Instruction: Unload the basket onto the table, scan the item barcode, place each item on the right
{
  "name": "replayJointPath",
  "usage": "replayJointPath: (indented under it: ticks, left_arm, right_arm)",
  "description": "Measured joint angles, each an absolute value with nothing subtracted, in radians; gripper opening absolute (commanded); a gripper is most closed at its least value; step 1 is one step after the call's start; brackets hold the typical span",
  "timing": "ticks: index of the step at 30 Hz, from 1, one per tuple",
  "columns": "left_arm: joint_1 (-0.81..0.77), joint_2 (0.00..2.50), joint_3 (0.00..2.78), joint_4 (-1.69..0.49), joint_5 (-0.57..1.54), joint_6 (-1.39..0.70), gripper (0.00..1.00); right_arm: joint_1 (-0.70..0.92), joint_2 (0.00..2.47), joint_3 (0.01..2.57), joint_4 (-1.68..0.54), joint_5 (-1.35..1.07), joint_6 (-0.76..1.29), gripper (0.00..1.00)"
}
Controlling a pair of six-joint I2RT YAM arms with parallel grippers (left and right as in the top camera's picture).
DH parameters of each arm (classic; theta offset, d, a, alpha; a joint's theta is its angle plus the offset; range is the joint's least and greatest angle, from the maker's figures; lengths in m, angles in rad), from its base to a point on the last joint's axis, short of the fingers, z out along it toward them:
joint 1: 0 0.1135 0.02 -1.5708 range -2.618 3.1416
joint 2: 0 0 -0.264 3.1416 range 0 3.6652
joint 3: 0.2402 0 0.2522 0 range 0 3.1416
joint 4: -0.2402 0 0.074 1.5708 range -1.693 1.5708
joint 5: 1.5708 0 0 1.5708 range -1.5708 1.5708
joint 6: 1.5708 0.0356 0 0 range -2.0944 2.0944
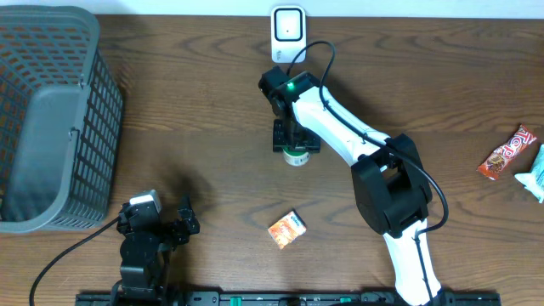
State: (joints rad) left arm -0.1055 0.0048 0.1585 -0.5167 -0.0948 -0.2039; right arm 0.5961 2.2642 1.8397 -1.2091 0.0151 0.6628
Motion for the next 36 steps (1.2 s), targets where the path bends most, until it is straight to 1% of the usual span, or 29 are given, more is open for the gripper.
replayJointPath:
  ticks: [2,4,7,9,13,25,32,36]
  left_arm:
    - [-0.105,0.005,0.159,-0.517,-0.095,-0.204,0.98]
    - [-0.105,0.005,0.159,-0.517,-0.094,-0.204,0.98]
    - [-0.105,0.005,0.159,-0.517,-0.094,-0.204,0.98]
    - [-0.105,0.005,0.159,-0.517,-0.093,-0.204,0.98]
    - [-0.105,0.005,0.159,-0.517,-0.091,-0.204,0.98]
    - [-0.105,0.005,0.159,-0.517,-0.091,-0.204,0.98]
    - [-0.105,0.005,0.159,-0.517,-0.091,-0.204,0.98]
    - [-0.105,0.005,0.159,-0.518,-0.088,-0.204,0.98]
  right_arm:
    - [0.596,2.264,1.840,-1.226,0.015,0.665,0.71]
    - [0.596,2.267,1.838,-1.239,0.013,0.667,0.81]
    - [0.596,2.268,1.837,-1.243,0.012,0.663,0.86]
    - [0.596,2.268,1.837,-1.246,0.012,0.664,0.87]
    - [0.596,2.268,1.837,-1.246,0.012,0.666,0.87]
    - [0.606,2.268,1.819,-1.187,0.019,0.695,0.81]
    - [0.606,2.252,1.757,-1.129,0.016,0.717,0.75]
    - [0.605,2.245,1.744,-1.121,0.006,0.720,0.74]
